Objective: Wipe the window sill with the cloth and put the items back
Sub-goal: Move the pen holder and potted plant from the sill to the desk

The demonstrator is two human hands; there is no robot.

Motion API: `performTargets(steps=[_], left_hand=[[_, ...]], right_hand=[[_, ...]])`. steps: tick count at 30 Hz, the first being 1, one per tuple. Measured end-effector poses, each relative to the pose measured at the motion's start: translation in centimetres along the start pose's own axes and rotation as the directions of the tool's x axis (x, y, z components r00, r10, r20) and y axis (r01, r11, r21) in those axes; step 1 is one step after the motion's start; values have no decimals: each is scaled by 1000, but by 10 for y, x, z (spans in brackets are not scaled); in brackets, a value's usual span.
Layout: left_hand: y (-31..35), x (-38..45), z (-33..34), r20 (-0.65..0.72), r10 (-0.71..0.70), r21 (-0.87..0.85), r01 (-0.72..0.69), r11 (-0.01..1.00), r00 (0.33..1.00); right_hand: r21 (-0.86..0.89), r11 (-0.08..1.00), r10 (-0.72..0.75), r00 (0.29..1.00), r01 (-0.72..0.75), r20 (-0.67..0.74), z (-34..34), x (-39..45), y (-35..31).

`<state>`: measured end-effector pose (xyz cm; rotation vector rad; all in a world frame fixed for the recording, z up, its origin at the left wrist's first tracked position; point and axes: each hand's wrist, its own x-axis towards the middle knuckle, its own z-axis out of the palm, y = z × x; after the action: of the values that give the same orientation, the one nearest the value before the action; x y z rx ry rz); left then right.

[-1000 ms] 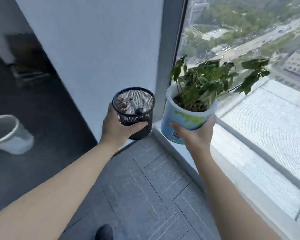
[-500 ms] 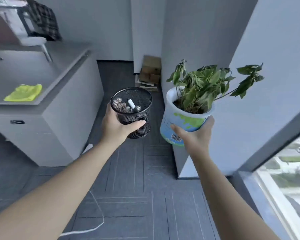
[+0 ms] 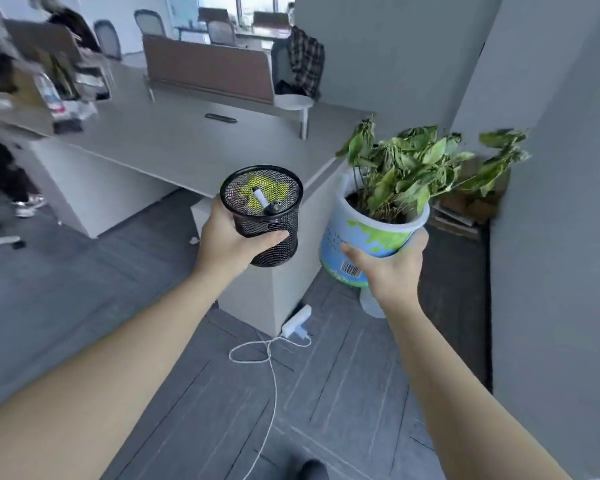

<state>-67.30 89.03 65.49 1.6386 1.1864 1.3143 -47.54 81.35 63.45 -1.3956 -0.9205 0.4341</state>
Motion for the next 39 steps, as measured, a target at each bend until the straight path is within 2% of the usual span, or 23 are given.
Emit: performTargets(steps=[11, 15, 19, 25, 32, 39], left_hand=[[-43, 181, -26, -188, -14, 136, 40, 990, 982], [-64, 236, -35, -211, -22, 127, 50, 991, 977], [-101, 292, -45, -192, -38, 129, 63, 990, 981], [-184, 399, -68, -97, -73, 122, 85, 989, 993], [-300, 526, -85, 37, -186, 112, 181, 977, 982], [-382, 607, -70, 132, -221, 90, 211, 973, 966]], right_hand=[[74, 996, -58, 984, 45, 171, 149, 167, 12], [92, 996, -34, 975, 14, 220, 194, 207, 21], [34, 999, 24, 971, -33, 238, 242, 238, 40], [-25, 991, 131, 981, -128, 142, 346, 282, 83], [-83, 970, 228, 973, -229, -18, 482, 337, 147], [-159, 947, 263, 959, -278, -108, 552, 385, 203]])
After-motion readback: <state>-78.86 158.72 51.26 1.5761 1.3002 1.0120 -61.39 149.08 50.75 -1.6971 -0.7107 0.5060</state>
